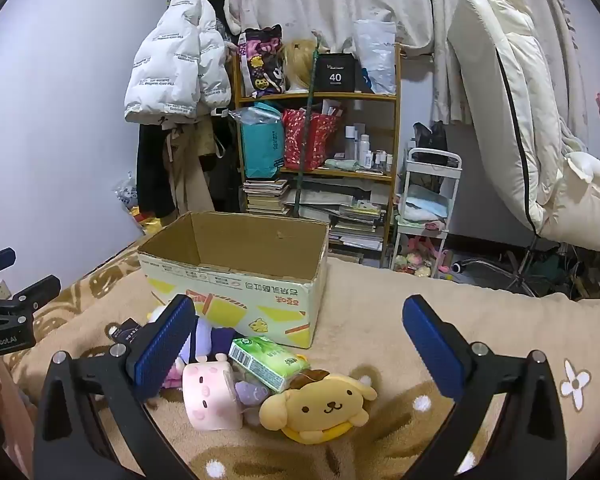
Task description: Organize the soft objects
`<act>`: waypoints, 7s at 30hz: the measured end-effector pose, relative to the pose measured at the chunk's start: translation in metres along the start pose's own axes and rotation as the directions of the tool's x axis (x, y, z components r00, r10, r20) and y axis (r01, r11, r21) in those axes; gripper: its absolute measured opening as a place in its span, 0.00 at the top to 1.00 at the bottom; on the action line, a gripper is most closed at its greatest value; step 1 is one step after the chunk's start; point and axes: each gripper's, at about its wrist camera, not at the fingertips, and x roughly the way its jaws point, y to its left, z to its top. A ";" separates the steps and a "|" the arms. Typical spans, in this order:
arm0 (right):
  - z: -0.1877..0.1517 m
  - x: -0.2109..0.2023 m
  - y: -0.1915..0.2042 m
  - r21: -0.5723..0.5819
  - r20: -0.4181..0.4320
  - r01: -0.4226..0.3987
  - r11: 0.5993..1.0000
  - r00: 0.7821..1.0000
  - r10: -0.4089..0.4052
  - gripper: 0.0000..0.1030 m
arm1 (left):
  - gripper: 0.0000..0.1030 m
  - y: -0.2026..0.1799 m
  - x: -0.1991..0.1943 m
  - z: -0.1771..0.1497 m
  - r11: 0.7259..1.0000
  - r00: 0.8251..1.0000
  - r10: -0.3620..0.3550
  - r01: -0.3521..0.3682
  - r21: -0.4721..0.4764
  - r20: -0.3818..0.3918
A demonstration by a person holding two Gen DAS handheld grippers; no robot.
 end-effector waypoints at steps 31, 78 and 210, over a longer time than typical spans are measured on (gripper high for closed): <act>-0.002 0.002 0.000 0.000 -0.005 0.000 1.000 1.000 0.000 0.00 | 0.03 -0.004 0.002 -0.003 1.000 1.000 0.006 -0.006 0.012 -0.003; -0.001 0.003 -0.002 0.001 -0.003 -0.002 1.000 1.000 0.002 0.00 | 0.03 -0.006 0.000 -0.001 1.000 1.000 0.012 -0.012 0.022 -0.004; 0.019 0.018 -0.001 0.102 -0.130 -0.114 0.988 0.983 0.127 0.20 | 0.24 0.004 0.033 0.020 0.993 0.994 -0.099 0.096 -0.061 -0.048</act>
